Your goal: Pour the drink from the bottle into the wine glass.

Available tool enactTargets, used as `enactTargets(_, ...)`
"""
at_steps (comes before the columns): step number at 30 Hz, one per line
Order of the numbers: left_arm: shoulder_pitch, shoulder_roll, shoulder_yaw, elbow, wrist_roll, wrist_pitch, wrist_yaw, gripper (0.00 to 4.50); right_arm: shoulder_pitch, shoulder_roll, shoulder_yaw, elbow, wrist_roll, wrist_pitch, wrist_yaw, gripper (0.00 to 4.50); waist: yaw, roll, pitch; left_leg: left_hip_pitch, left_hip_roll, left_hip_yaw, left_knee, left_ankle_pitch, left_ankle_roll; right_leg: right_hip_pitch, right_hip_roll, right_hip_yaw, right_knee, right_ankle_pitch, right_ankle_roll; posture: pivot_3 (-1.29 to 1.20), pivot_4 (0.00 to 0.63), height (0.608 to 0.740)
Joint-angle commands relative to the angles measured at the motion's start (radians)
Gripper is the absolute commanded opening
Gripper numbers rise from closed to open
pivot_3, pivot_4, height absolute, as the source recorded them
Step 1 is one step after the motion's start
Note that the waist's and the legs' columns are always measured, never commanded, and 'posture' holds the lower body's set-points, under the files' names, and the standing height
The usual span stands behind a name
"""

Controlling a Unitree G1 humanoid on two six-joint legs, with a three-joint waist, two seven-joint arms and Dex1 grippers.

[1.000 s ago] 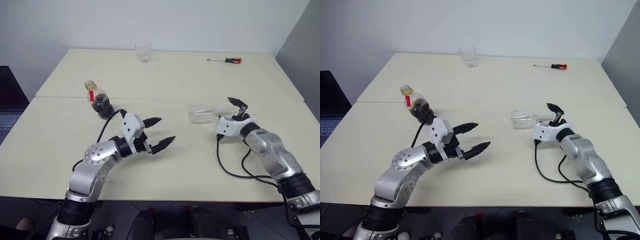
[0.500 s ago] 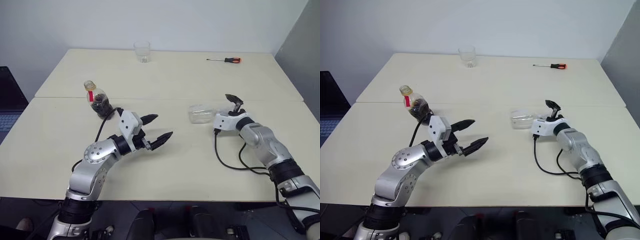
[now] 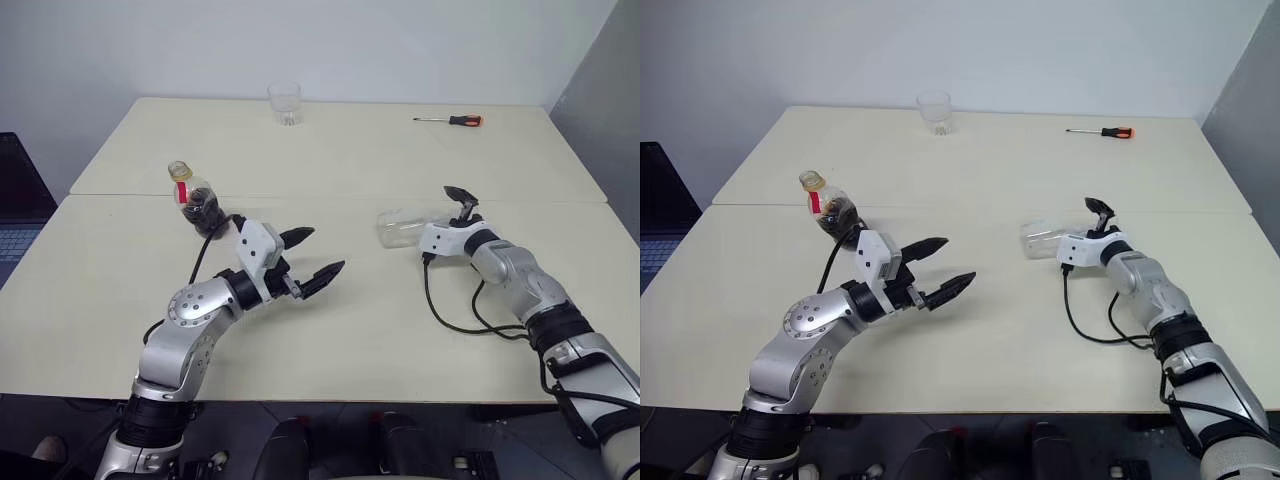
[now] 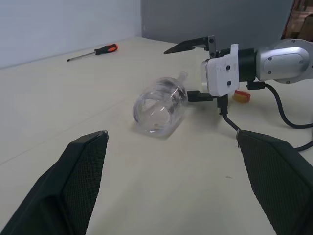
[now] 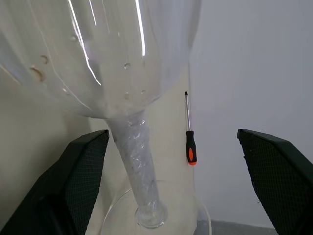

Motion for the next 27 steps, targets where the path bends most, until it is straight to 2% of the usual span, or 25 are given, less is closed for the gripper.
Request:
enactTargets(1,-0.024,-0.007,0.014,-0.02,-0.004,-0.009,0.004,4.46,-0.047,0.011,0.012,0.047,-0.008,-0.016,-0.026,4.5,0.0,0.0,0.0,0.0,0.0,0.0,0.0,0.0,0.0,0.0,0.0,0.0,0.0,0.0,0.0,0.0,0.15,0.74)
enactTargets(11,-0.031,-0.007,0.016,-0.016,-0.002,-0.009,0.004,4.46,-0.1,0.026,0.035,0.137,-0.004,-0.042,-0.062,4.5,-0.001,0.0,0.0,0.0,0.0,0.0,0.0,0.0,0.0,0.0,0.0,0.0,0.0,0.0,0.0,0.0,0.15,0.74)
enactTargets(14,-0.032,-0.007,0.016,-0.016,-0.002,-0.009,0.006,4.5,-0.103,0.027,0.037,0.146,0.0,-0.046,-0.065,3.85,-0.001,0.0,0.0,0.0,0.0,0.0,0.0,0.0,0.0,0.0,0.0,0.0,0.0,0.0,0.0,0.0,0.15,0.74)
enactTargets(24,-0.041,-0.01,0.013,-0.007,-0.001,-0.014,0.003,4.5,-0.111,0.02,0.032,0.165,0.002,-0.051,-0.084,0.3,-0.001,0.0,0.0,0.0,0.0,0.0,0.0,0.0,0.0,0.0,0.0,0.0,0.0,0.0,0.0,0.0,0.15,0.74)
enactTargets(25,-0.042,-0.01,0.013,-0.005,-0.001,-0.015,0.003,4.5,-0.112,0.02,0.033,0.166,0.002,-0.051,-0.086,0.15,-0.001,0.0,0.0,0.0,0.0,0.0,0.0,0.0,0.0,0.0,0.0,0.001,0.0,0.0,0.0,0.0,0.15,0.74)
enactTargets(27,-0.045,-0.01,0.013,-0.003,-0.001,-0.015,0.002,4.5,-0.111,0.019,0.034,0.169,0.002,-0.052,-0.092,0.16,-0.001,0.0,0.0,0.0,0.0,0.0,0.0,0.0,0.0,-0.001,0.0,0.0,0.0,0.0,0.0,0.0,0.15,0.74)
